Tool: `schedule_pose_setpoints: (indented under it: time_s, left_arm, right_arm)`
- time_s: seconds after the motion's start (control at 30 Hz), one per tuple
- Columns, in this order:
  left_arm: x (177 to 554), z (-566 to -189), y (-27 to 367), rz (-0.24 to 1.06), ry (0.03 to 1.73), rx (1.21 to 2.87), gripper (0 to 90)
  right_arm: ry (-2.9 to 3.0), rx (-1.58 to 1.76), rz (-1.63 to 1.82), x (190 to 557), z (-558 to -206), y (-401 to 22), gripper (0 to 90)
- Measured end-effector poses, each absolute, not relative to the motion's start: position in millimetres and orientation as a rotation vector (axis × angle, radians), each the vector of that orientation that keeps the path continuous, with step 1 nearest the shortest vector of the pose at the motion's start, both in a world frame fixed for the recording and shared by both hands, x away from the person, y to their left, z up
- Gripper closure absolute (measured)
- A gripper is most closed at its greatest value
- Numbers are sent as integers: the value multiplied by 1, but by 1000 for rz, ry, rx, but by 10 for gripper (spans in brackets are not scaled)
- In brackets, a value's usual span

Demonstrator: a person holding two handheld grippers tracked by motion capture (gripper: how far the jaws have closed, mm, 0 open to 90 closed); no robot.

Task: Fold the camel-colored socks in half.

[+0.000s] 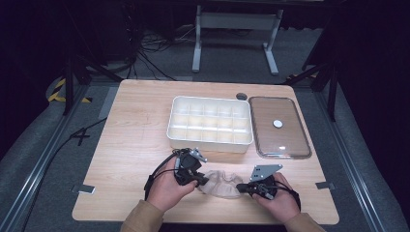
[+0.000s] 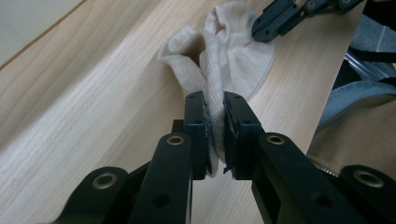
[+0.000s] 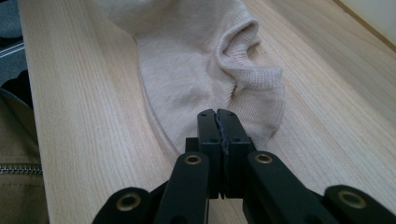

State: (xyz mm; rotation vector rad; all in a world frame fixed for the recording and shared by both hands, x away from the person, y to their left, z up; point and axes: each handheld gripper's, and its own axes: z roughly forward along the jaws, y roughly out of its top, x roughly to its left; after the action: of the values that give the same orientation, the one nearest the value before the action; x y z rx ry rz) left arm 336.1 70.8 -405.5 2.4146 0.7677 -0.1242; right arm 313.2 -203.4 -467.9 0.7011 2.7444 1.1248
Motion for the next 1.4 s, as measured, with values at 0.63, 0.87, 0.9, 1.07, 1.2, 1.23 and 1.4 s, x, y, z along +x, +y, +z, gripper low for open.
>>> schedule_pose_setpoints:
  time_s: [0.63,0.87,0.9,1.07,1.2,1.23,1.4]
  left_arm:
    - [335,-401,47,-266,727,2451,806]
    - [334,-396,41,-269,708,2413,810]
    - [336,-396,40,-274,700,2404,812]
    - [344,-403,35,-281,715,2382,820]
    - [346,-405,34,-283,723,2388,824]
    - [346,-405,34,-288,728,2387,825]
    - [350,-408,29,-298,747,2381,824]
  right_arm:
    - [2667,675,1097,313,-471,-208,877]
    - [2681,593,1118,314,-472,-198,874]
    - [2685,592,1133,315,-473,-197,875]
    - [2657,573,1199,314,-471,-199,862]
    - [2584,620,1209,312,-459,-210,875]
    - [2578,646,1201,312,-459,-214,875]
    - [2624,705,1153,313,-469,-217,886]
